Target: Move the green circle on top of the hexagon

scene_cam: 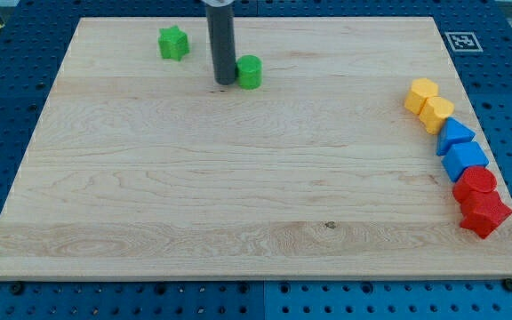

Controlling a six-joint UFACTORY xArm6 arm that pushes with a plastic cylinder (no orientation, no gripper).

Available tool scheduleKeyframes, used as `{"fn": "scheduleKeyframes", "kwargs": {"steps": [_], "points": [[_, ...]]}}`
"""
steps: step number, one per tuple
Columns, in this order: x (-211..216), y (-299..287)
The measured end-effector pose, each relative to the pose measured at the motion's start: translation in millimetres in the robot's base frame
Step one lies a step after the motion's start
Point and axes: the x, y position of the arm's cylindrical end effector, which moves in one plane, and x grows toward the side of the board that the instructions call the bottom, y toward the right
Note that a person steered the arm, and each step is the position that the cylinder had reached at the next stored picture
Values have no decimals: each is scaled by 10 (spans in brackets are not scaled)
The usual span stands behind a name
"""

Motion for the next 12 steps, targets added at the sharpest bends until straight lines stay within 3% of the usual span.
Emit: {"fn": "scheduleKeyframes", "kwargs": {"steps": [5, 9, 11, 12], "points": [[-16, 88], [-33, 794], [-33, 810], [-30, 1149]]}}
